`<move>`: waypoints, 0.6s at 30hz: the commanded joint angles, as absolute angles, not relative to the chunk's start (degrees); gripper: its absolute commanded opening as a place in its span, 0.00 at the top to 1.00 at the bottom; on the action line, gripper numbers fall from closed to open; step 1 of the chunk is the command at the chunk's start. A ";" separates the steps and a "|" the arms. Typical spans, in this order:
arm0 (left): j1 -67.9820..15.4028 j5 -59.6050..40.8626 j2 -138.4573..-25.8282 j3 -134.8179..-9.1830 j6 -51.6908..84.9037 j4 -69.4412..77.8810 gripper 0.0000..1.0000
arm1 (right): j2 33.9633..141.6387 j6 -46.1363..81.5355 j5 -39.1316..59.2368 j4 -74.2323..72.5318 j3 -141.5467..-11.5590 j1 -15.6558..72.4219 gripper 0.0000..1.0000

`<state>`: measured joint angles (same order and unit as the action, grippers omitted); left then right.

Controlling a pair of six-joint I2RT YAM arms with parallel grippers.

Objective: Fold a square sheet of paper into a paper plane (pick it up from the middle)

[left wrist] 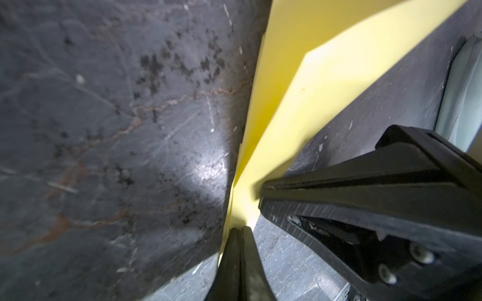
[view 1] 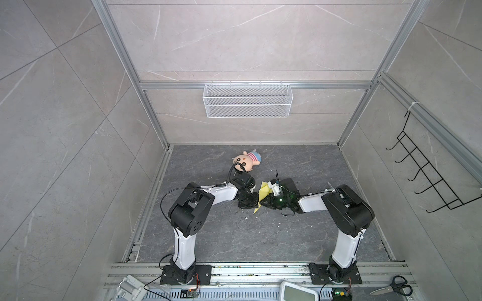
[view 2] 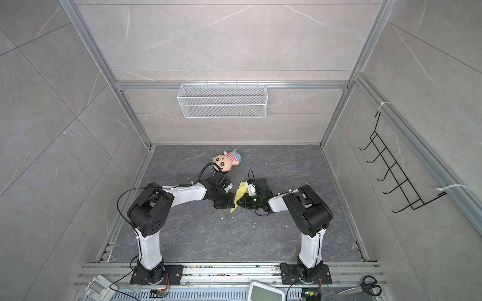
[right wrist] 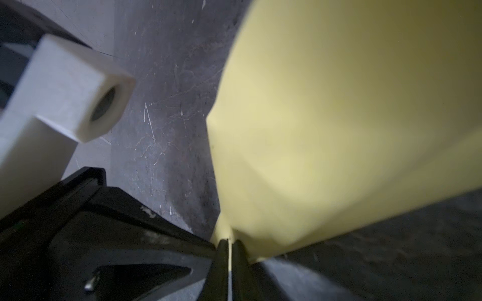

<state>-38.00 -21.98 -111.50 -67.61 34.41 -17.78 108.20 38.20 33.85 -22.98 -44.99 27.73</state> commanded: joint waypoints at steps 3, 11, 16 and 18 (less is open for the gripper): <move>-37.88 -17.63 -113.20 -67.23 32.52 -24.61 1.00 | 105.70 38.00 33.01 -22.36 -46.26 26.82 0.89; -37.88 -17.49 -113.06 -66.80 32.27 -24.70 1.00 | 110.64 37.47 32.52 -22.90 -47.30 24.17 0.89; -37.88 -17.36 -112.94 -66.46 32.16 -25.04 1.00 | 112.30 37.29 31.64 -22.77 -47.20 22.70 0.89; -37.88 -17.34 -113.03 -66.36 32.14 -25.05 1.00 | 112.67 36.93 31.30 -22.30 -47.46 22.01 0.89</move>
<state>-38.00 -21.89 -111.50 -67.66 33.74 -17.96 110.43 37.93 34.28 -23.99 -46.89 23.27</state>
